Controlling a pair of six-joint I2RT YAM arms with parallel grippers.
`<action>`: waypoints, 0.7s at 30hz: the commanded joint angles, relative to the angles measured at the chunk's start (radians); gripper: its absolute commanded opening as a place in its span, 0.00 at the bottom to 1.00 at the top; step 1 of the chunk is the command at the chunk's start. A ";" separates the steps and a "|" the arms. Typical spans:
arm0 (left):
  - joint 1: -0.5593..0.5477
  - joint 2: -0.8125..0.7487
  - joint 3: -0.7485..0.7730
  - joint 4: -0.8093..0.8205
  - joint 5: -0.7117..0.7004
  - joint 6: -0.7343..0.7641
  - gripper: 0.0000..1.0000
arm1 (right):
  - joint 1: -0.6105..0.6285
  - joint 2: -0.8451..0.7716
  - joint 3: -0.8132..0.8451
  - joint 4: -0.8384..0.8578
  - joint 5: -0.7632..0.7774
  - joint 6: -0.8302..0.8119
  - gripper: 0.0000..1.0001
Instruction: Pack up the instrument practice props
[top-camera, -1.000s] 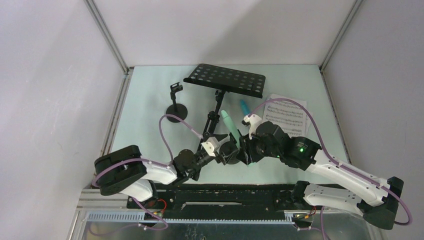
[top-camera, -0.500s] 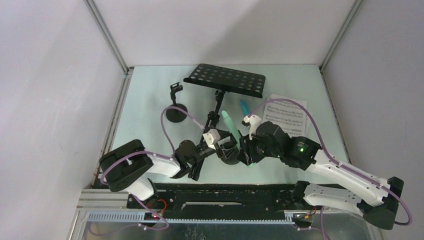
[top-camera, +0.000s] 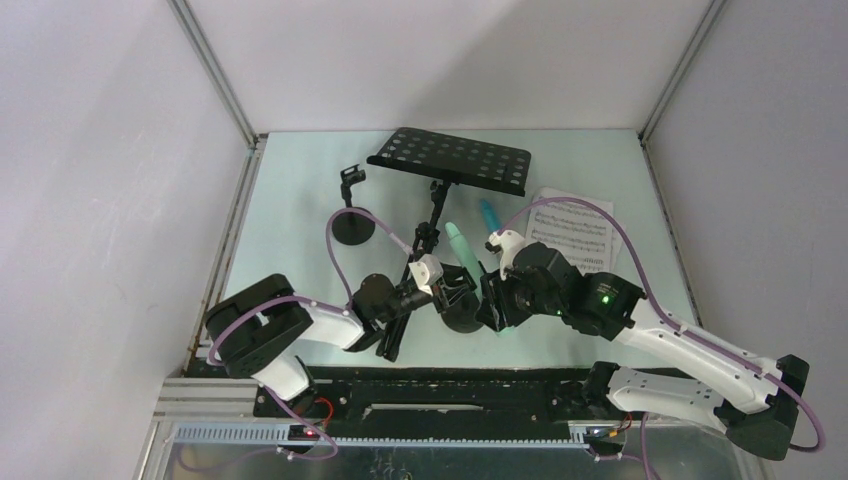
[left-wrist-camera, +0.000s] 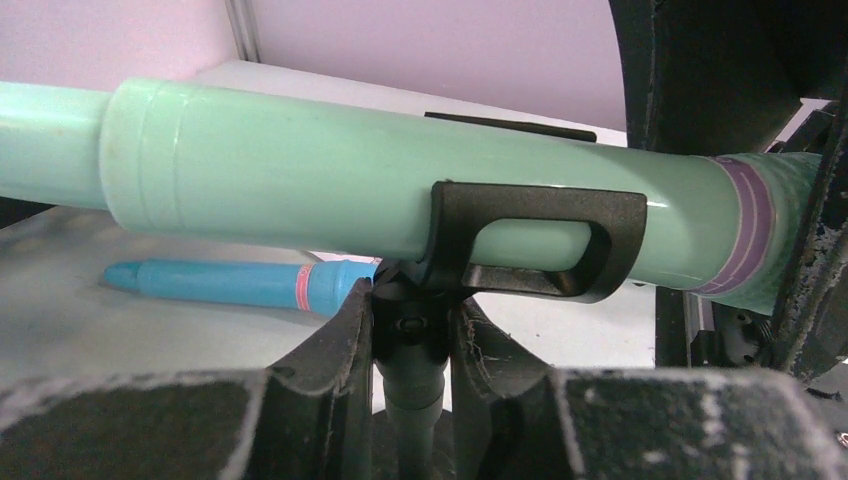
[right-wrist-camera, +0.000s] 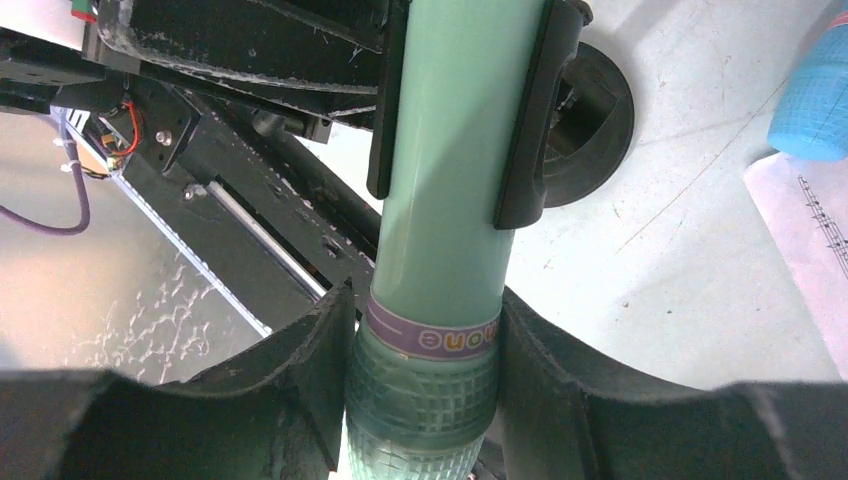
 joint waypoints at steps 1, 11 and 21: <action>0.013 -0.011 0.048 0.049 0.032 -0.042 0.02 | 0.006 -0.015 0.030 0.002 -0.034 0.023 0.00; 0.033 -0.024 0.033 -0.012 -0.096 -0.002 0.00 | 0.018 -0.055 0.031 -0.071 -0.080 0.053 0.00; 0.042 -0.018 0.063 -0.075 -0.190 0.036 0.00 | 0.113 -0.105 0.030 -0.213 -0.063 0.122 0.00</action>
